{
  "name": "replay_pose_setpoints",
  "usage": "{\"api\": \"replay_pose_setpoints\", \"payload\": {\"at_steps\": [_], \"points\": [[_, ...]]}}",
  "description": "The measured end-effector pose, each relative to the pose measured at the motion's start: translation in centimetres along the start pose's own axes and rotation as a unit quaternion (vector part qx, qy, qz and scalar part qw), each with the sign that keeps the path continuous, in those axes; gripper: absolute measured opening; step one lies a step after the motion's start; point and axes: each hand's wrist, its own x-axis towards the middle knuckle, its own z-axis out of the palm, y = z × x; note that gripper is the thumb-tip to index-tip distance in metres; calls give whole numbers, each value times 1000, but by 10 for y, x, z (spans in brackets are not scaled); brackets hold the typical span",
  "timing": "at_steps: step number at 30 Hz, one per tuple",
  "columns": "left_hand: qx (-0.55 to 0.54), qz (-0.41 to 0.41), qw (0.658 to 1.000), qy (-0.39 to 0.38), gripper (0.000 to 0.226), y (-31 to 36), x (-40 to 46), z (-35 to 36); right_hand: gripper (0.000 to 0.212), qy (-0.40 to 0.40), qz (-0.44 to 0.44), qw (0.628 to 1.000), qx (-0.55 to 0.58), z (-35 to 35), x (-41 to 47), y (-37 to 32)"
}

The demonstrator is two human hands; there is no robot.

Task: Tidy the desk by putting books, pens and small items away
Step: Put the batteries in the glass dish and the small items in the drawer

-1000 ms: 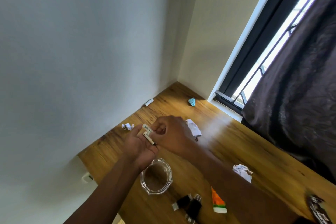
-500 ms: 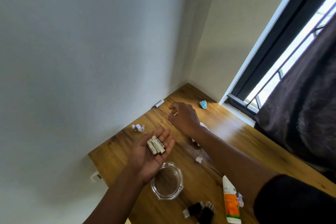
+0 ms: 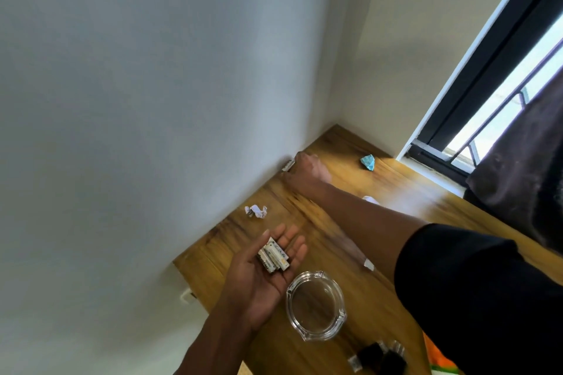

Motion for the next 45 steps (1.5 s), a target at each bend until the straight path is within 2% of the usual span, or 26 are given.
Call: {"api": "replay_pose_setpoints", "payload": {"at_steps": [6, 9, 12, 15, 18, 22, 30, 33, 38, 42, 45], "points": [[4, -9, 1000, 5, 48, -2, -1, -9, 46, 11, -34, 998, 57, -12, -22, 7], [-3, -8, 1000, 11, 50, 0, -2, -13, 46, 11, -82, 986, 145, -23, -59, 5], [-2, -6, 1000, 7, 47, 0, -4, -11, 45, -35, -156, 958, 237, -45, -114, 4], [38, 14, 999, -12, 36, -5, -15, -4, 48, -77, -236, 943, 221, -64, -170, 6], [56, 10, 997, -44, 39, -14, -24, -2, 53, -93, -266, 949, 141, -72, -206, 13], [73, 0, 997, -8, 42, -30, -34, 1, 60, -94, -261, 959, 63, -72, -237, 27], [141, -83, 985, 50, 29, -55, -51, 10, 40, -85, -149, 977, 127, -60, -294, 45], [171, -73, 981, 54, 39, -60, -55, 17, 37, -83, -143, 975, 149, -53, -309, 42], [164, -82, 980, 80, 28, -65, -60, 26, 37, -73, -77, 980, 169, -50, -306, 44], [211, -74, 968, 113, 49, -62, -57, 25, 42, -108, -44, 986, 118, -53, -293, 44], [226, -75, 963, 123, 56, -59, -58, 28, 48, -122, -45, 987, 91, -47, -287, 41]]}}
